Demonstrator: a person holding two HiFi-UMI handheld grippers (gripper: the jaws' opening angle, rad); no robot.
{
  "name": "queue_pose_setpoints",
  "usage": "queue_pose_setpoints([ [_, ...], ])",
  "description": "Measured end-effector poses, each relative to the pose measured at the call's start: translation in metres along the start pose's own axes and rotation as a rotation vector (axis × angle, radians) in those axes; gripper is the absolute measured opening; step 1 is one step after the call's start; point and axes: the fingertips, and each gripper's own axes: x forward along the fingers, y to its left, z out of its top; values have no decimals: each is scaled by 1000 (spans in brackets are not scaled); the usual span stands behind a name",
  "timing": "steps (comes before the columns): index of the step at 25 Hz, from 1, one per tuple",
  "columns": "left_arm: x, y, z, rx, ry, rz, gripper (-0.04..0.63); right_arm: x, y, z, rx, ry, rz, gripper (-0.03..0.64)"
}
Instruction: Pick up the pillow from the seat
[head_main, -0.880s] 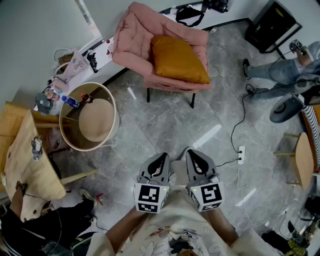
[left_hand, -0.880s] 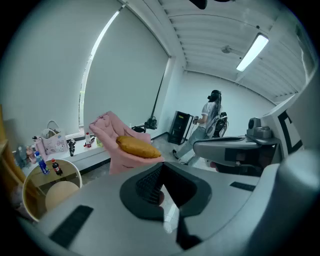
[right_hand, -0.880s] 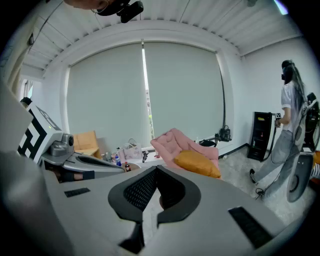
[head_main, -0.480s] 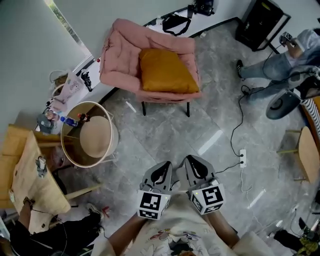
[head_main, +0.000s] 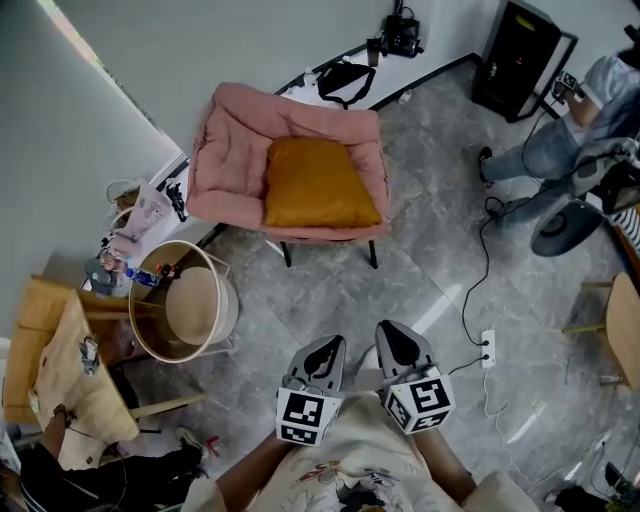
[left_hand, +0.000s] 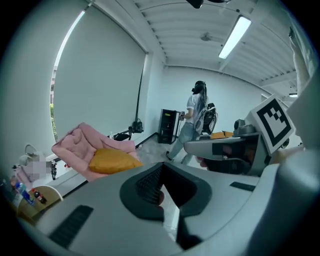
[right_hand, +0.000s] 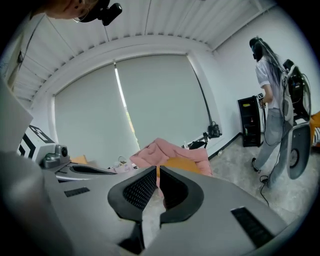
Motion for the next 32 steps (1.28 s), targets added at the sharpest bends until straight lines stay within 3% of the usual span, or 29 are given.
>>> queue_pose_setpoints([
  [3,20,-11,1,10,25,17,6,1,-30,5,5,1,0,24],
  [7,36,-24,14,82,28,21,6,6,-62,7,56,22,-19,25],
  [10,49,-17,10,69,58,4,6,16,-65,8,64,27,-19,25],
  [15,78,13,14,56,86,13,6,48,-81,9,75,60,-16,25],
  [20,108,75,31,52,85,26,6,94,-82,29,74,83,-22,26],
  [28,155,135,73,122,61,-92,17,161,-79,71,84,76,-57,114],
  [32,170,156,69,131,85,-149,113,189,-74,92,89,43,-89,133],
])
